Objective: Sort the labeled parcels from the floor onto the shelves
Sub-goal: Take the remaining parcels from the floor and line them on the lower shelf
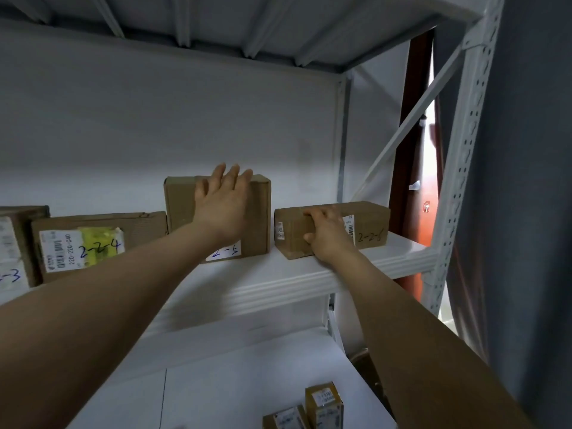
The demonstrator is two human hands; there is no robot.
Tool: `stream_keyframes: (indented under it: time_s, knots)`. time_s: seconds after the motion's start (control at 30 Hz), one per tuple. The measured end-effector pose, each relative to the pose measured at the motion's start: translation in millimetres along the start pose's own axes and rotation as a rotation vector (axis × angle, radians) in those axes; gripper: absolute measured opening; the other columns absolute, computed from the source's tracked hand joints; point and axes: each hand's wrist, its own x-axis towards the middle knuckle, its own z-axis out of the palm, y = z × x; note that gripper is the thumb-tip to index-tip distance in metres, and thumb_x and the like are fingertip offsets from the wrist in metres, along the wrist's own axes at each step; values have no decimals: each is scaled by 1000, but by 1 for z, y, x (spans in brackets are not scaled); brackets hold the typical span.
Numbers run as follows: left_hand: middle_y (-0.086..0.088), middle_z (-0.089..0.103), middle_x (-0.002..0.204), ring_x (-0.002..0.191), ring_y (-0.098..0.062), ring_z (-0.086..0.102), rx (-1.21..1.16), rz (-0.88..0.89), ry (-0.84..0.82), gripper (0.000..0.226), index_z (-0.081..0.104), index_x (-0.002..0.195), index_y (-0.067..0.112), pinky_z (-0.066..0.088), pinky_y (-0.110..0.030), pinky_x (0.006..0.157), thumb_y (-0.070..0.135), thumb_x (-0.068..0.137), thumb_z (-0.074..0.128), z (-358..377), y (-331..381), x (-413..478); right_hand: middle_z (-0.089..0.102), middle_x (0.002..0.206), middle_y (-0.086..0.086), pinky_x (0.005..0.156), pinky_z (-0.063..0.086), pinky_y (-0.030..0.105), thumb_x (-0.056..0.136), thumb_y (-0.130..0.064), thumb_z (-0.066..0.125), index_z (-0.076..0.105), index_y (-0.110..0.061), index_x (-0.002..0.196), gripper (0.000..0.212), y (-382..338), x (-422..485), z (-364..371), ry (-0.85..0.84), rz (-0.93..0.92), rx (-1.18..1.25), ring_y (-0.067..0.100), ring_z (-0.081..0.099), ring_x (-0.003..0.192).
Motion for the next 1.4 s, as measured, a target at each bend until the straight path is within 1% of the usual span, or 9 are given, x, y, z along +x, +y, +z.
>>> stream_keyframes:
  time_s: [0.23, 0.67, 0.8, 0.9, 1.0, 1.07, 1.17, 1.27, 1.4]
  knots:
    - [-5, 9, 165, 152, -28, -6, 21, 1, 29, 92, 4, 157, 24, 3, -56, 119, 10, 85, 58, 6, -6, 2, 33, 154, 11, 111, 39, 45, 94, 5, 48, 42, -25, 149, 63, -4, 23, 15, -11, -54, -37, 30, 29, 141]
    - [-8, 24, 158, 149, -30, 11, -15, 8, 28, 90, 9, 157, 21, 13, -53, 118, 15, 84, 60, 10, -11, 0, 24, 158, 12, 123, 21, 49, 87, 6, 56, 37, -24, 151, 72, -9, 36, 31, -61, -84, 6, 32, 11, 151]
    - [-9, 23, 156, 147, -31, 13, -28, 16, 45, 92, 10, 157, 21, 14, -53, 117, 12, 81, 61, 11, -10, -3, 2, 168, 11, 125, 10, 50, 92, 7, 53, 26, -26, 157, 78, -12, 32, 29, -97, -28, 15, 28, -11, 155]
    - [-11, 28, 149, 137, -33, 24, -24, 53, 41, 91, 15, 155, 20, 21, -50, 112, 10, 77, 61, 10, -9, -9, -6, 168, 10, 125, 7, 44, 92, 10, 52, 27, -26, 157, 79, -20, 22, 33, -37, 4, 60, 27, -15, 154]
    - [-13, 33, 141, 130, -34, 29, -13, 109, 26, 84, 24, 150, 18, 24, -47, 109, 11, 74, 60, 9, -8, -16, -1, 168, 8, 124, 17, 44, 87, 17, 45, 29, -28, 156, 84, -25, 12, 40, 23, 17, 80, 28, -7, 155]
    - [-11, 38, 136, 128, -34, 30, -22, 142, -2, 79, 29, 147, 18, 24, -46, 107, 12, 74, 59, 9, -8, -24, 13, 164, 10, 119, 31, 43, 86, 14, 46, 33, -26, 153, 79, -32, 5, 43, 61, 14, 91, 33, 15, 152]
    - [-6, 48, 129, 124, -31, 34, -80, 200, -33, 70, 35, 140, 19, 26, -44, 102, 12, 74, 57, 8, -14, -36, 40, 145, 14, 95, 50, 39, 90, 4, 52, 47, -16, 140, 54, -47, -8, 43, 196, 54, 111, 32, 52, 122]
    - [0, 62, 115, 120, -27, 41, -175, 225, -42, 68, 36, 138, 22, 28, -41, 94, 13, 74, 55, 8, -26, -51, 62, 114, 6, 74, 47, 32, 98, -15, 49, 58, -18, 113, 18, -68, -26, 44, 284, 70, 141, 26, 62, 96]
    - [1, 66, 100, 110, -25, 47, -234, 211, -35, 47, 48, 124, 23, 28, -38, 91, 12, 79, 53, 0, -49, -81, 67, 88, 0, 63, 39, 31, 101, -33, 46, 61, -22, 91, 21, -105, -55, 54, 205, 79, 145, 22, 61, 80]
